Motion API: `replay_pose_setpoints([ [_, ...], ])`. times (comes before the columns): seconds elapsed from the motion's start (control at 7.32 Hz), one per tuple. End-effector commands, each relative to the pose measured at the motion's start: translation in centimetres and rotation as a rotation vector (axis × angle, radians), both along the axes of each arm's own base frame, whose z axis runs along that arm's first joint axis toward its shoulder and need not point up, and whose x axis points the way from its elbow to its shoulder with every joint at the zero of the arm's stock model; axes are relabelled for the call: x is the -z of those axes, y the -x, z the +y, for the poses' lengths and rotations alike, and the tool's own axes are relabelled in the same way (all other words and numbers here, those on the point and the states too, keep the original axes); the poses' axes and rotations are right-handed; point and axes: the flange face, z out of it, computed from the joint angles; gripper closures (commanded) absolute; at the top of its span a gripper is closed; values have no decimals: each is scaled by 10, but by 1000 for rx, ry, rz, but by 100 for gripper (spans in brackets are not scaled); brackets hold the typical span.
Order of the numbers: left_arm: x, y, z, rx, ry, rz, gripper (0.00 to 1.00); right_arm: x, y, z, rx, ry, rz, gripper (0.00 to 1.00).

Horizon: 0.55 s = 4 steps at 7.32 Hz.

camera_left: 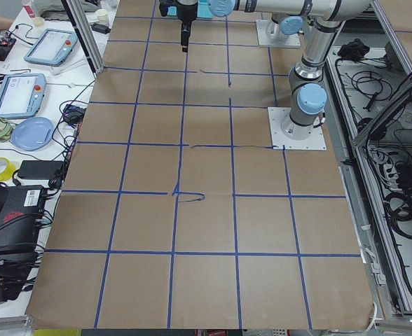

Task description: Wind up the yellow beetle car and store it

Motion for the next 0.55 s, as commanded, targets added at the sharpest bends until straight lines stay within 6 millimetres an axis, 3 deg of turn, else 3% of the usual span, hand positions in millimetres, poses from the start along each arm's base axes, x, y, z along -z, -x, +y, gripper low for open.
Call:
replay_pose_setpoints([
  [0.0,-1,0,0,0,3,1,0,2,-1,-8,56,81,-5,0],
  [0.41,0,0,-1,0,0,0,0,7,-1,-7,55,81,-3,0],
])
